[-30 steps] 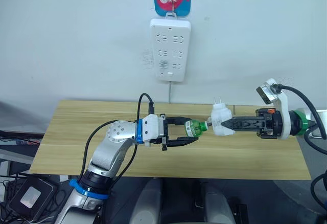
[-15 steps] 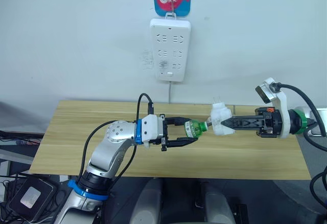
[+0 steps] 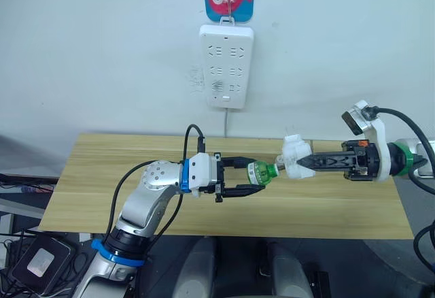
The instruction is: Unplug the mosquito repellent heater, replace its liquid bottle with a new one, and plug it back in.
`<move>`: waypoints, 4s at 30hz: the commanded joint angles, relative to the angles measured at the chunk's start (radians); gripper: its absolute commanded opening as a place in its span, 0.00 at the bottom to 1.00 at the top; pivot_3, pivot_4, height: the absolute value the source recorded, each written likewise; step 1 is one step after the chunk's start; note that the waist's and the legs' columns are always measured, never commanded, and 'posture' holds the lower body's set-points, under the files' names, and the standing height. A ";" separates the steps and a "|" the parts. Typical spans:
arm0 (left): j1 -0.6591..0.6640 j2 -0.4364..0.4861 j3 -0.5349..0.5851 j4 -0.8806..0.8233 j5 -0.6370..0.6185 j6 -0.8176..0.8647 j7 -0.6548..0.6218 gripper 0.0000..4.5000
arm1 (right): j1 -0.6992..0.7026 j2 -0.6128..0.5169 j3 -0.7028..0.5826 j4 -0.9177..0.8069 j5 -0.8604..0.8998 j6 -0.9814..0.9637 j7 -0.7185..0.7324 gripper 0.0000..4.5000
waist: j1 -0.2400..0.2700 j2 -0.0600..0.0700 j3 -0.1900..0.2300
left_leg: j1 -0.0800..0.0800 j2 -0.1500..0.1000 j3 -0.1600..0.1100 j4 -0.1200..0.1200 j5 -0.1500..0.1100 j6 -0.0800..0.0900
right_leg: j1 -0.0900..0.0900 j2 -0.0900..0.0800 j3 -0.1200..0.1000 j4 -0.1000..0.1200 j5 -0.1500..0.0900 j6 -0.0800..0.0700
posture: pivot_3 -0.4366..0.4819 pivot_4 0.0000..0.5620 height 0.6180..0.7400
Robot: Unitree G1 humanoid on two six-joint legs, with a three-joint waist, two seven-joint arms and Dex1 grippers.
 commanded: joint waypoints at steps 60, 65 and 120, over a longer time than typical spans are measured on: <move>-0.011 0.002 -0.016 -0.076 -0.010 -0.013 -0.016 0.49 | 0.005 -0.029 0.002 -0.028 0.065 -0.048 -0.011 0.66 | 0.000 0.000 0.000 | 0.000 0.000 0.000 0.000 0.000 0.000 | 0.000 0.000 0.000 -0.001 0.000 0.000 | 0.55 0.45 1.00; -0.013 0.003 -0.018 -0.073 -0.007 -0.013 -0.012 0.49 | -0.005 -0.027 0.008 -0.022 0.075 -0.046 -0.012 0.66 | 0.000 0.000 0.000 | 0.000 0.000 0.000 0.000 0.000 0.000 | 0.000 0.000 0.000 -0.001 0.000 0.000 | 0.55 0.45 1.00; -0.017 0.066 0.014 -0.050 -0.055 0.028 -0.061 0.49 | 0.090 0.056 0.112 -0.034 -0.576 -0.324 0.345 0.20 | -0.022 -0.001 0.001 | 0.001 0.001 0.000 -0.001 0.000 0.000 | 0.000 0.000 0.000 -0.001 -0.001 0.000 | 0.54 0.44 1.00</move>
